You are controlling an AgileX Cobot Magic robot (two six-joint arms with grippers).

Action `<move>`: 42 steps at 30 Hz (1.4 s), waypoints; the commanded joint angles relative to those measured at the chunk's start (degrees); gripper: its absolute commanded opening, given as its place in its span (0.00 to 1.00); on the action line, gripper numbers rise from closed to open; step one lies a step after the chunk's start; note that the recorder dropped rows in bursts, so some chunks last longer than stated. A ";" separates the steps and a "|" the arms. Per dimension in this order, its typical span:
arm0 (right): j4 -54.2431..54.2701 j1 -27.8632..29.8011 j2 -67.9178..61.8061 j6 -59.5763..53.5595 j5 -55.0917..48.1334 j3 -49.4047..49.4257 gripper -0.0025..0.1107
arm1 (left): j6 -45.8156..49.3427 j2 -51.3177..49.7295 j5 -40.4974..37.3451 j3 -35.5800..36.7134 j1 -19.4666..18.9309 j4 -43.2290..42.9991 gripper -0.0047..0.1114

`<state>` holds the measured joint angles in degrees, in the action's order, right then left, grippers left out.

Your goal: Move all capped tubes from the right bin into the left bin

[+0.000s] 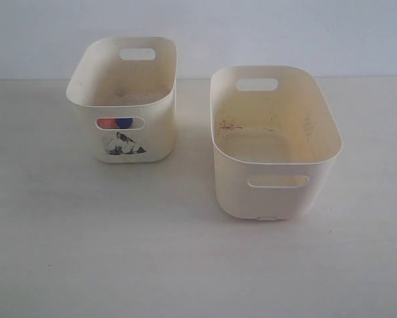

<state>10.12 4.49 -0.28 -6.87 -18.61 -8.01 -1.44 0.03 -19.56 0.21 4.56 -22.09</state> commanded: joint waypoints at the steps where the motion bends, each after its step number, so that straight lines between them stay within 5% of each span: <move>1: 0.11 0.37 0.28 1.38 5.49 5.18 0.02 | -0.54 -0.03 0.30 -0.21 0.30 0.16 0.08; 4: 0.11 0.37 0.28 3.99 12.37 8.01 0.02 | -0.54 -0.03 0.30 -0.21 0.30 0.16 0.08; 14: -7.75 0.37 0.28 12.53 8.29 8.01 0.02 | -0.54 -0.03 0.30 -0.21 0.30 0.16 0.08; 18: -7.75 0.24 0.28 9.78 -0.36 8.01 0.02 | -0.54 -0.03 0.30 -0.21 0.30 0.16 0.08; 42: -7.65 -1.65 0.28 6.87 -0.60 8.01 0.02 | -0.54 -0.03 0.30 -0.21 0.30 0.16 0.08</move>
